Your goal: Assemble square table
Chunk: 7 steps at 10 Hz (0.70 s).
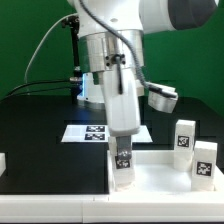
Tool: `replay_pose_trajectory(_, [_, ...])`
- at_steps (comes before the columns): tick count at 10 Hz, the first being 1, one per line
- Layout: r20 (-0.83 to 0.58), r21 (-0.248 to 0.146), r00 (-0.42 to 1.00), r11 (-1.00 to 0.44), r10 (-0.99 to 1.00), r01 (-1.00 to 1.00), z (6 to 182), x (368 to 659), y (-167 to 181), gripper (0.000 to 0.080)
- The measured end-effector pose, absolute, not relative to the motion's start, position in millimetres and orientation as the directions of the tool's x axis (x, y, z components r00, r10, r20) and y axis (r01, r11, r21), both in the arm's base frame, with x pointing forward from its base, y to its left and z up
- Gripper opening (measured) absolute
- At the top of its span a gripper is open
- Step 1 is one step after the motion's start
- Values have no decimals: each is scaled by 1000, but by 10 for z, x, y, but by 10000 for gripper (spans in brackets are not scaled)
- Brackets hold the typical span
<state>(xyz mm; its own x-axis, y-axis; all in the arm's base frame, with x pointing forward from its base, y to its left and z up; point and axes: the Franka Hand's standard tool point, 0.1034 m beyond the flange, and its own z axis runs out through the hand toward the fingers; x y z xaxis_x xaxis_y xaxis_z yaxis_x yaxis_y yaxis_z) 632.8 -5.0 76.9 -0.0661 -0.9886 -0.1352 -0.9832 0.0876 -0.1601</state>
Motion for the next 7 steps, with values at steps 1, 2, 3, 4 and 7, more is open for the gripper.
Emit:
replay_pose_trajectory(1, [-144,-149,-97,119,-985,-982,771,6327,-33,286])
replay_pose_trajectory(2, [-143,-151,-95,116,-985,-982,769,6326,-37,286])
replay_pose_trajectory(3, [-127,-153,-40,60,-991,-986,760,6316,-37,286])
replay_pose_trajectory(4, [-79,-149,107,-95,-991,-984,739,6287,-20,448])
replay_pose_trajectory(7, [2,-149,590,-584,-807,-798,766,6271,-67,636])
